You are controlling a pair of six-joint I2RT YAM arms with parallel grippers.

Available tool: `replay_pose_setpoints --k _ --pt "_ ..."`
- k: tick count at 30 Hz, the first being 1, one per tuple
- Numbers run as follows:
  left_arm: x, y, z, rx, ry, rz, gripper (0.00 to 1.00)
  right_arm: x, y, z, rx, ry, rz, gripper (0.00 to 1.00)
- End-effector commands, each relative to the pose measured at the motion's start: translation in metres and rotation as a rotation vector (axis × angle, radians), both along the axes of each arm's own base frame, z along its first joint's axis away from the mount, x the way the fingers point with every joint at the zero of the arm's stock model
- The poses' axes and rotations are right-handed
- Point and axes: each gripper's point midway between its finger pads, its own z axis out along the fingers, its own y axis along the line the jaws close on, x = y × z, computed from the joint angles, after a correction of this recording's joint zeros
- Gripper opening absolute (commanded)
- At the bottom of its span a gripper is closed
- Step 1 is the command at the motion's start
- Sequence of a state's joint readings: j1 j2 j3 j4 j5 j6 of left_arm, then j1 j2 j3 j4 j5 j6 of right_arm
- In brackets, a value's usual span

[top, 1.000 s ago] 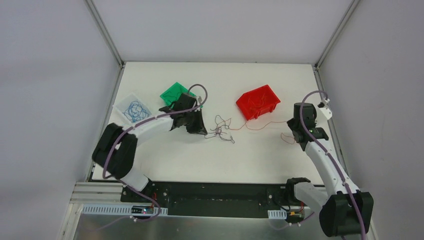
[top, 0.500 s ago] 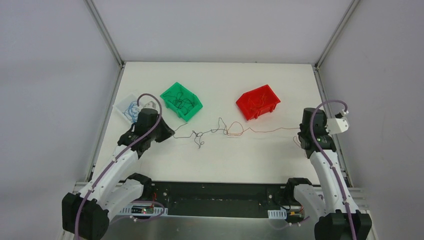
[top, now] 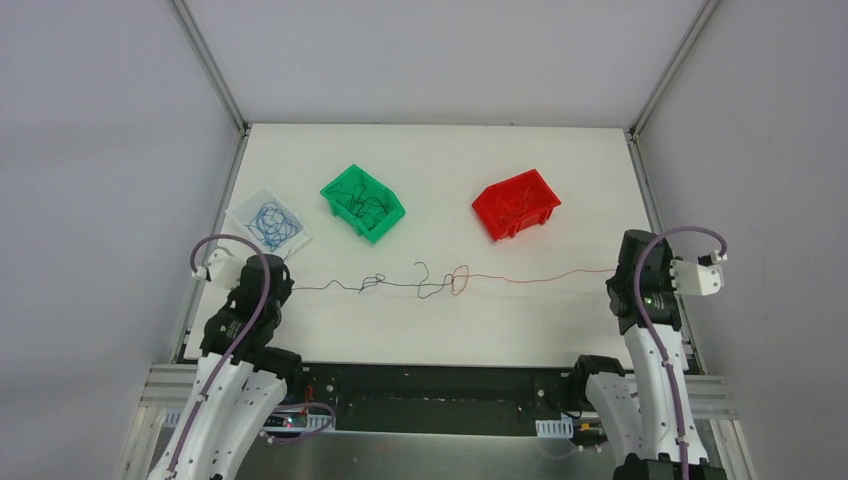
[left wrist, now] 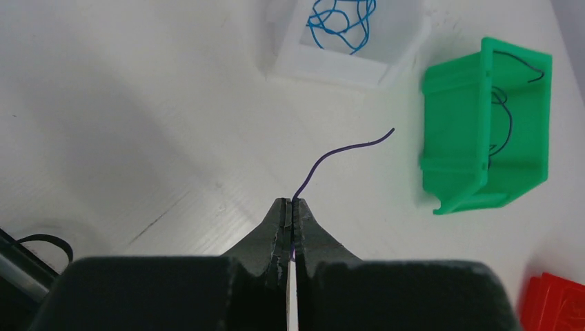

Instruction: Untangle the cables

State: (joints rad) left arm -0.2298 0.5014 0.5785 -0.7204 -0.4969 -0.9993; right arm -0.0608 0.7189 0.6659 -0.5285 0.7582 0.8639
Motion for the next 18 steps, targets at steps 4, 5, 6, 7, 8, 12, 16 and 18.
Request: replay_pose_setpoints --k 4,5,6,7,8,12,16,18 --pt "0.000 0.006 0.008 0.054 -0.014 -0.015 0.00 0.032 0.036 0.001 0.056 0.005 0.292 0.00" --pt "0.007 -0.006 0.013 0.040 -0.024 -0.096 0.00 0.041 0.054 0.002 0.062 0.005 0.430 0.00" --pt "0.015 -0.021 0.020 0.034 -0.044 -0.202 0.00 0.050 0.075 0.007 0.056 -0.014 0.584 0.05" --pt "0.023 -0.038 0.028 0.018 -0.080 -0.307 0.00 0.054 0.092 0.011 0.059 -0.043 0.695 0.13" --pt "0.029 -0.052 0.035 0.002 -0.117 -0.394 0.00 0.056 0.107 0.014 0.068 -0.073 0.782 0.29" --pt "0.040 -0.095 0.049 -0.067 -0.193 -0.627 0.00 0.051 0.149 0.015 0.087 -0.065 1.009 0.72" --pt "0.045 -0.108 0.043 -0.100 -0.147 -0.689 0.00 0.043 0.190 0.006 0.100 0.020 1.164 0.73" --pt "0.046 -0.109 0.040 -0.105 -0.132 -0.693 0.00 0.040 0.217 0.003 0.126 0.036 1.261 0.73"
